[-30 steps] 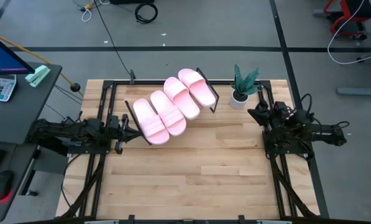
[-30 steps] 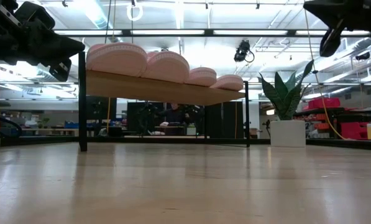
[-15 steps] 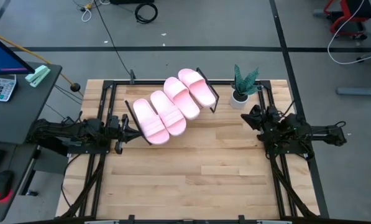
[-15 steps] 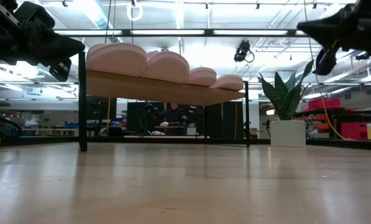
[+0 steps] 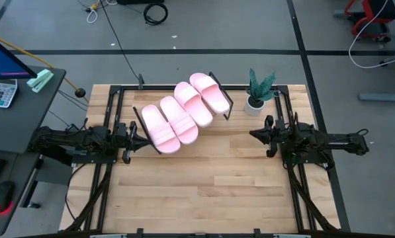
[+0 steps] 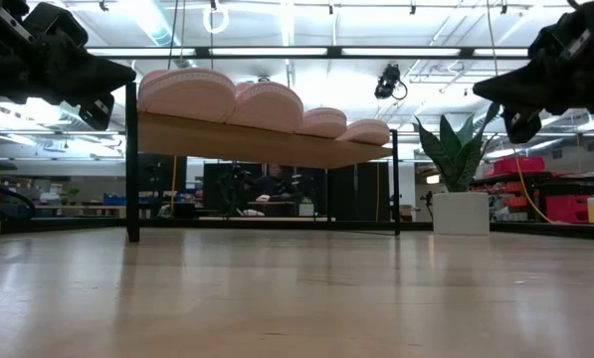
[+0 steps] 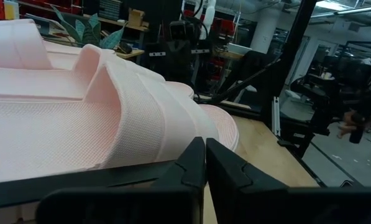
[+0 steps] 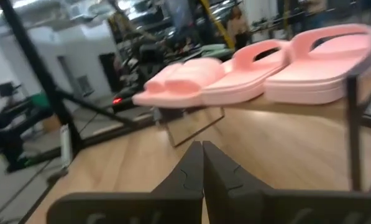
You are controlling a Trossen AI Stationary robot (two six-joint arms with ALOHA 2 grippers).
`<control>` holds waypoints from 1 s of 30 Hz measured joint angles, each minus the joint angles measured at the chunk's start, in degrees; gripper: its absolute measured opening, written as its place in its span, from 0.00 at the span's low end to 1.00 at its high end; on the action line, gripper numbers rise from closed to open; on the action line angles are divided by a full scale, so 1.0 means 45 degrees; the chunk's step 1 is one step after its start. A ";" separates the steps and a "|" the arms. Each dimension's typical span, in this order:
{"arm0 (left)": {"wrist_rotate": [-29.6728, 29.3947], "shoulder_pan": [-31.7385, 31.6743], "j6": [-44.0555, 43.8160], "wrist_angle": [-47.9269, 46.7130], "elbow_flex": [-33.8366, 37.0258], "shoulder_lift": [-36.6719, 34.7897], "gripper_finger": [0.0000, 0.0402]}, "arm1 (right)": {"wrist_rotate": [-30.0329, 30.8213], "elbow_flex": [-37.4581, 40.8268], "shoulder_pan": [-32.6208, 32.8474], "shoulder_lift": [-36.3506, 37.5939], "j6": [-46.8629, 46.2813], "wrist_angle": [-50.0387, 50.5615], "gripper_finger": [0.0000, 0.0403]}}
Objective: Pick and place slides into the shelf
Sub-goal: Return to Home Position
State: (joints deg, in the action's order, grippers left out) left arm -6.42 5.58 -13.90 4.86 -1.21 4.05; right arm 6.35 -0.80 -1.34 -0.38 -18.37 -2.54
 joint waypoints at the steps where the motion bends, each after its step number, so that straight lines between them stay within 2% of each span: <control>1: 0.0000 0.0000 0.0010 0.0000 0.0000 0.0000 0.05 | -0.0258 0.0000 -0.0005 0.0000 0.0092 0.0068 0.00; 7: 0.0010 0.0005 0.0001 0.0003 0.0000 0.0000 0.07 | -0.1421 -0.0015 -0.0005 -0.0005 0.0263 0.0413 0.00; 13: 0.0019 0.0005 -0.0003 0.0008 0.0000 0.0000 0.09 | -0.1448 -0.0015 -0.0005 -0.0005 0.0374 0.0431 0.00; 30: 0.0000 0.0000 -0.0003 0.0000 0.0000 0.0000 0.05 | -0.1438 -0.0019 -0.0005 -0.0010 0.0405 0.0465 0.03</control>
State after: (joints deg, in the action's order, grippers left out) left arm -6.42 5.58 -13.91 4.86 -1.21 4.05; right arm -0.12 -0.89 -1.37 -0.43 -16.55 -0.45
